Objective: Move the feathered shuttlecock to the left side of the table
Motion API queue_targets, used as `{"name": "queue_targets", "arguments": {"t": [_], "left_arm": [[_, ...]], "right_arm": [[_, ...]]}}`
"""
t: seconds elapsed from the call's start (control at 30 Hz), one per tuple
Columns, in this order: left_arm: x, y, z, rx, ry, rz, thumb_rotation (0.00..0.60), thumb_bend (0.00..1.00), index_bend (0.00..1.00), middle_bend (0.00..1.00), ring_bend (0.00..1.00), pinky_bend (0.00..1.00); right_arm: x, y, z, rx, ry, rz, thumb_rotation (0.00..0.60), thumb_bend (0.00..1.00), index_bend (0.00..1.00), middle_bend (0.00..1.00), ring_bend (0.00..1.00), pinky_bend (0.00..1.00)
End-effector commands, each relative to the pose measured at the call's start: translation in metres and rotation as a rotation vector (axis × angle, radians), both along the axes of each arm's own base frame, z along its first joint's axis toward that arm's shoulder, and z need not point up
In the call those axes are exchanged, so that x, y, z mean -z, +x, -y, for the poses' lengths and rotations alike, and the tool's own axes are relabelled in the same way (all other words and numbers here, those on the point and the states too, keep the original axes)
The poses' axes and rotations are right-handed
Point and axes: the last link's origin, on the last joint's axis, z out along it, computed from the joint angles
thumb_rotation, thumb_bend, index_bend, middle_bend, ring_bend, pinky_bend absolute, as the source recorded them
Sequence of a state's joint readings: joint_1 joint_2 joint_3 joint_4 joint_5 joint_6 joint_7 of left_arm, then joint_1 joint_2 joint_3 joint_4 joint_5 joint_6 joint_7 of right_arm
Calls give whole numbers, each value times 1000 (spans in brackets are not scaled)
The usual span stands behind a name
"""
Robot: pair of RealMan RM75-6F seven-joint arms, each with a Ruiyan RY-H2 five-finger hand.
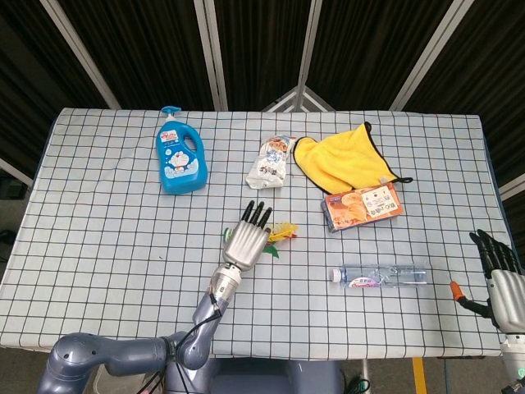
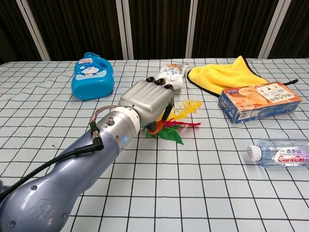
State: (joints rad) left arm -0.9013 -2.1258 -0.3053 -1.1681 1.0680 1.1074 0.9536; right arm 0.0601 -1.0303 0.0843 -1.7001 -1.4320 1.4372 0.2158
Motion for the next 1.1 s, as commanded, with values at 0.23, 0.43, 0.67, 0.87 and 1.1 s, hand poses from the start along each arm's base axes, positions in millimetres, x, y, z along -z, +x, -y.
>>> {"name": "queue_targets", "arguments": {"t": [0.23,0.43,0.67,0.87,1.1], "left_arm": [[-7,0,-1,1,9,11,600,618,565,96,0,0],[-30,3,-4,-3,29,61,600,620,565,96,0,0],[-64,-2,-5,9,64,96,600,623,567,100,0,0],[-86,-11,-4,-5,83,123,600,623,567,100,0,0],[-122,-35,1,-32,92,169,600,623,568,102,0,0]], "right_arm": [[-1,-1,-1,2,-3,-3,600,394,0,0,0,0],[-2,-2,-2,7,-9,-5,600,394,0,0,0,0],[-3,-3,-3,9,-11,-8,600,394,0,0,0,0],[-4,-3,-3,10,-13,-9,600,394,0,0,0,0],[-2,-1,-3,5,-7,-20,600,394,0,0,0,0]]}}
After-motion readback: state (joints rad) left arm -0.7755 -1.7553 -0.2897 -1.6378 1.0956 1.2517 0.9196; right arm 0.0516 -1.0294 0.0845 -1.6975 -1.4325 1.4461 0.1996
